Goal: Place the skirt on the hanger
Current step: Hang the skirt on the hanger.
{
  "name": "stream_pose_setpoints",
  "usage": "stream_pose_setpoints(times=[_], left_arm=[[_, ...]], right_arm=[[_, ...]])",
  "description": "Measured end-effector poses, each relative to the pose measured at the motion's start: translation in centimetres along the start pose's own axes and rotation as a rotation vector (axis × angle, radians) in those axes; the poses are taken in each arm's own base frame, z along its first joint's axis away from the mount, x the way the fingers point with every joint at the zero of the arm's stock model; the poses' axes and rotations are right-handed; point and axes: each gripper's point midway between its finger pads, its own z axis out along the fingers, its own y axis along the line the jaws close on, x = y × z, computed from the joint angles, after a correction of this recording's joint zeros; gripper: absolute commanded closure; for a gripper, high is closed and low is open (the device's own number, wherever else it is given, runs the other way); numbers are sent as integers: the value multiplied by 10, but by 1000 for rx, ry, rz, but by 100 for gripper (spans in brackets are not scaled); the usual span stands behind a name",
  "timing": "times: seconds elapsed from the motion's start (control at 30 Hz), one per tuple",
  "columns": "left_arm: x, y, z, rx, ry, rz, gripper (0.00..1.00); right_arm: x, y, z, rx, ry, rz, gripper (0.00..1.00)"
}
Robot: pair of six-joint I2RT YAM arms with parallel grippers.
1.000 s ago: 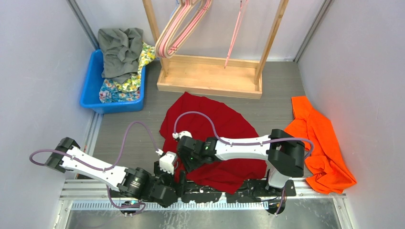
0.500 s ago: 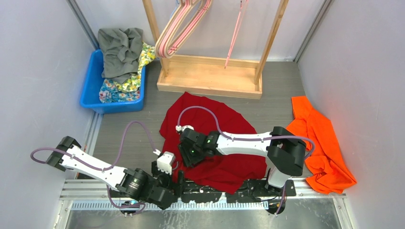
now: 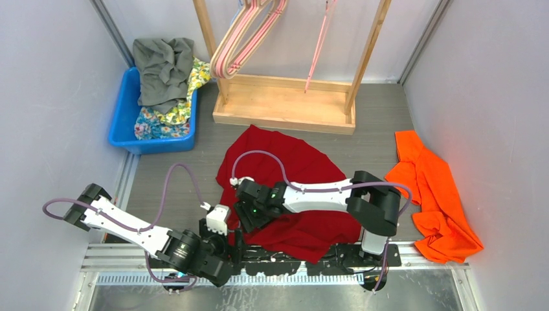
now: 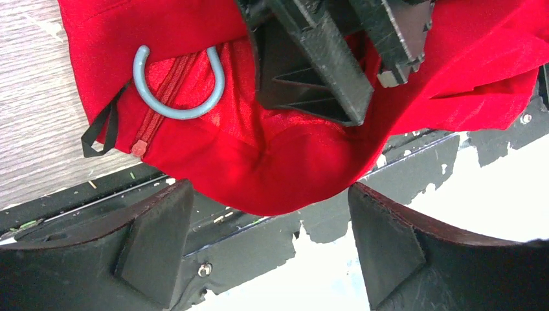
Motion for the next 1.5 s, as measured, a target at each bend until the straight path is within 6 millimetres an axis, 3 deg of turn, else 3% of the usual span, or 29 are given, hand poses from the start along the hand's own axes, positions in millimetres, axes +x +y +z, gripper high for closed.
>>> stream_pose_setpoints(times=[0.27,0.5,0.77,0.93,1.17,1.5], left_arm=[[0,0,-1,2,-5,-9,17],[3,0,-1,9,-1,-14,18],[3,3,1,5,-10,-11,20],[3,4,1,9,-11,-14,20],[2,3,1,12,-16,-15,21],[0,2,0,21,-18,-23,21]], right_arm=[[-13,2,12,105,-36,-41,43],[-17,-7,11,199,-97,-75,43],[-12,-20,7,248,-86,-98,43],[-3,-20,20,235,-43,-103,47],[-9,-14,26,207,-44,-114,85],[-13,-19,19,56,-21,-12,99]])
